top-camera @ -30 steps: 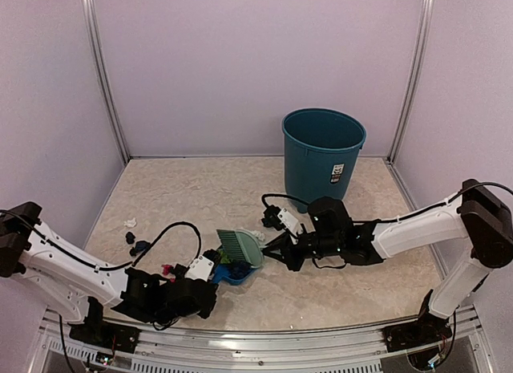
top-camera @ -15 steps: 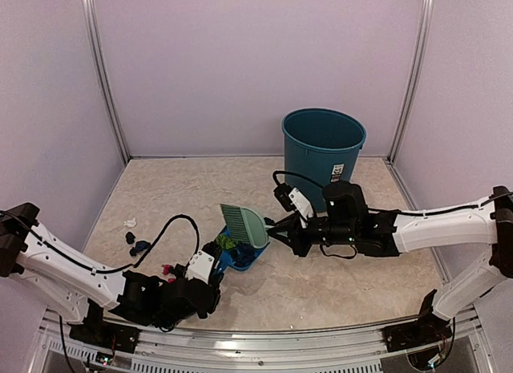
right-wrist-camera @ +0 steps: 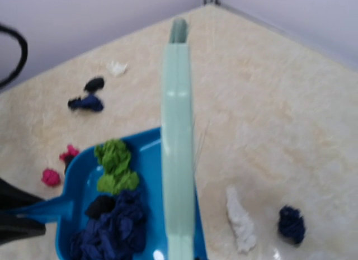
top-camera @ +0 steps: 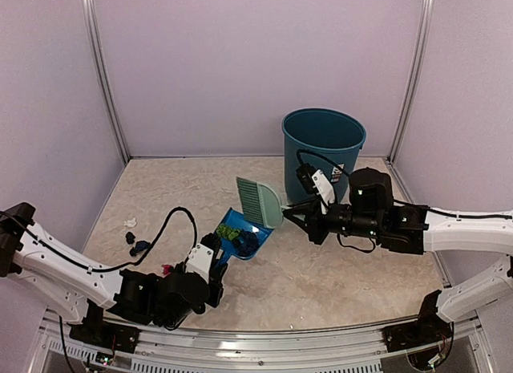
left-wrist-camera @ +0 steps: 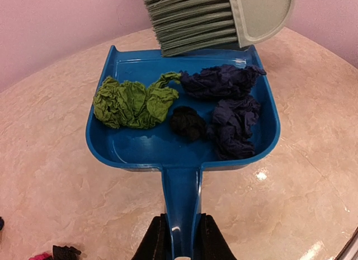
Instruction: Sweep away the paper scraps from the table
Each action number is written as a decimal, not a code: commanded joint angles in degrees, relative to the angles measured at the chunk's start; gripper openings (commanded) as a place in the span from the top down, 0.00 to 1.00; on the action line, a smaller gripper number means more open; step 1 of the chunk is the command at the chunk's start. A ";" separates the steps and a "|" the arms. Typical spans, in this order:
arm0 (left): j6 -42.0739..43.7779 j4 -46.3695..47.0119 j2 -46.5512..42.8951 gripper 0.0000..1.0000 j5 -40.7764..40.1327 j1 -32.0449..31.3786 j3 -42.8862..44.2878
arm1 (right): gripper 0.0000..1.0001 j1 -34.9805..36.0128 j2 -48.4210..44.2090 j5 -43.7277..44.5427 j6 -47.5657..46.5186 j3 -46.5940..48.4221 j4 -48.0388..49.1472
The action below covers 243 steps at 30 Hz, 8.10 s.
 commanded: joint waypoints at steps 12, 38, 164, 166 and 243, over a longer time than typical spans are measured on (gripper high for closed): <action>5.88 2.81 -0.36 0.96 -0.87 -0.33 5.51 | 1.00 0.48 -12.96 18.39 1.00 -3.43 -0.82; 11.06 -16.15 3.52 1.00 8.97 4.43 27.29 | 1.00 -5.65 -37.60 51.14 17.10 -16.34 -18.81; 31.90 -26.70 -1.45 1.00 -13.78 18.44 46.60 | 1.00 -13.70 -16.67 -4.86 1.93 -4.61 6.63; 23.79 -33.77 -3.48 1.00 -14.14 19.51 44.51 | 1.00 -13.11 -12.96 -6.58 1.06 -2.81 7.35; -49.83 -61.70 1.33 1.00 17.43 26.72 28.22 | 1.00 -2.63 -33.89 20.75 1.21 -18.27 1.00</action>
